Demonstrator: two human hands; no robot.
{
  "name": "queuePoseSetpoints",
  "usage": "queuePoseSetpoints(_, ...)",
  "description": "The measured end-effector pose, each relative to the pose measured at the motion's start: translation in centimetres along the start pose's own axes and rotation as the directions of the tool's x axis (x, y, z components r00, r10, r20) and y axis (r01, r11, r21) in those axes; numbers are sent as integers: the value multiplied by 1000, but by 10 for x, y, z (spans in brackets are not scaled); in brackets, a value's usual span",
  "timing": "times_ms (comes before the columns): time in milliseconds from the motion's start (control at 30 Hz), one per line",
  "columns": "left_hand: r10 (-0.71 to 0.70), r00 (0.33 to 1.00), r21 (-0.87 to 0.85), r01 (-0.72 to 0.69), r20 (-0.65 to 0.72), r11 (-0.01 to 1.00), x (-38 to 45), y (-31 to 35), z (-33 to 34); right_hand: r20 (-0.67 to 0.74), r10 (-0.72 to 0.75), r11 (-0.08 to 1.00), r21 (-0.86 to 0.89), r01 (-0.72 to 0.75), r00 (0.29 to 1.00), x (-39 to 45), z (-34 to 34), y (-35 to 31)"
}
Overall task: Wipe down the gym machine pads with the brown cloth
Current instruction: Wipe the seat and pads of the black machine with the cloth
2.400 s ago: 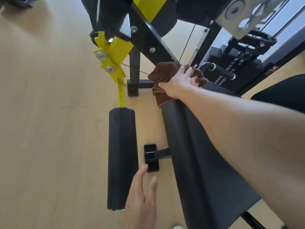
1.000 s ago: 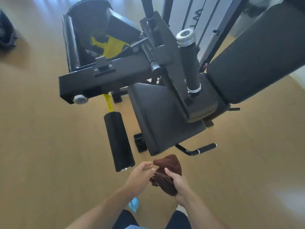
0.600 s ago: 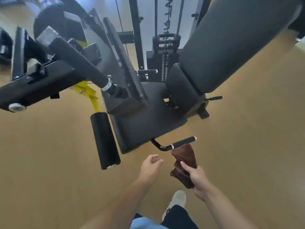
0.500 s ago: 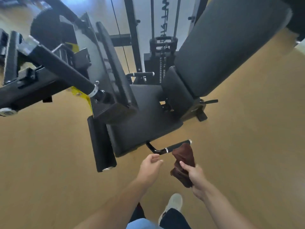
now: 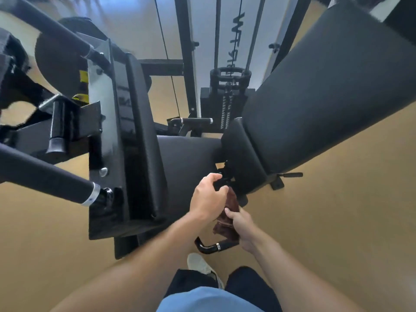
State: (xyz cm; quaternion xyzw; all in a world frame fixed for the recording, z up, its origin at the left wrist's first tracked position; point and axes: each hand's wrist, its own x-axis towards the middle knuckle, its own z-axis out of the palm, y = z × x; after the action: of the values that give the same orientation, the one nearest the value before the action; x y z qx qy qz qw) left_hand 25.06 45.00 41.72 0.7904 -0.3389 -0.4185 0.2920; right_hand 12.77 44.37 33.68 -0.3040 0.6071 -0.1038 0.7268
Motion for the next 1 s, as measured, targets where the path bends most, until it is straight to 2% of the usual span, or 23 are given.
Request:
queuePoseSetpoints(133, -15, 998, 19, 16, -56, 1000, 37, 57, 0, 30, -42, 997, -65, 43, 999, 33, 1, -60)
queuePoseSetpoints(267, -195, 975, -120, 182, -108, 976, 88, 89, -5, 34, -28, 979, -202, 35, 999, 73, 4, -113)
queuePoseSetpoints(333, -266, 956, -77, 258, -127, 963, 110, 85, -9, 53, 2, 980, -200, 8, 999, 104, 5, -133)
queuePoseSetpoints(433, -300, 950, 158, 310, -80, 938, 140, 77, -17, 5, 115, 984, -134, -113, 993, 147, 9, -163)
queuePoseSetpoints(500, -302, 953, 400, 272, 12, 875, 158, 80, -29, -32, 189, 979, -76, -191, 981, 180, 13, -178)
queuePoseSetpoints(567, -271, 958, 684, 137, 92, 717, 183, 85, -44, -61, 216, 970, -97, -221, 974, 216, 26, -194)
queuePoseSetpoints(633, -252, 954, 864, -13, 160, 503, 209, 88, -64, -116, 195, 947, -237, -218, 974, 257, 40, -201)
queuePoseSetpoints(667, -269, 944, 911, -67, 189, 406, 221, 88, -75, -128, 150, 914, -360, -187, 980, 280, 45, -201)
queuePoseSetpoints(733, -317, 925, 958, -132, 212, 256, 241, 88, -95, -6, 80, 805, -590, -68, 997, 311, 55, -200)
queuePoseSetpoints(800, -343, 918, 976, -153, 198, 155, 257, 81, -113, 170, 79, 665, -743, 75, 982, 332, 61, -201)
queuePoseSetpoints(867, -389, 904, 984, -163, 179, 74, 266, 74, -125, 209, 14, 499, -849, 174, 978, 347, 63, -198)
queuePoseSetpoints(933, -468, 865, 984, -160, 180, 83, 273, 64, -128, 198, -110, 392, -892, 226, 974, 356, 69, -195)
queuePoseSetpoints(1000, -506, 836, 975, -144, 212, 170, 281, 64, -122, 213, -157, 318, -914, 253, 964, 372, 71, -185)
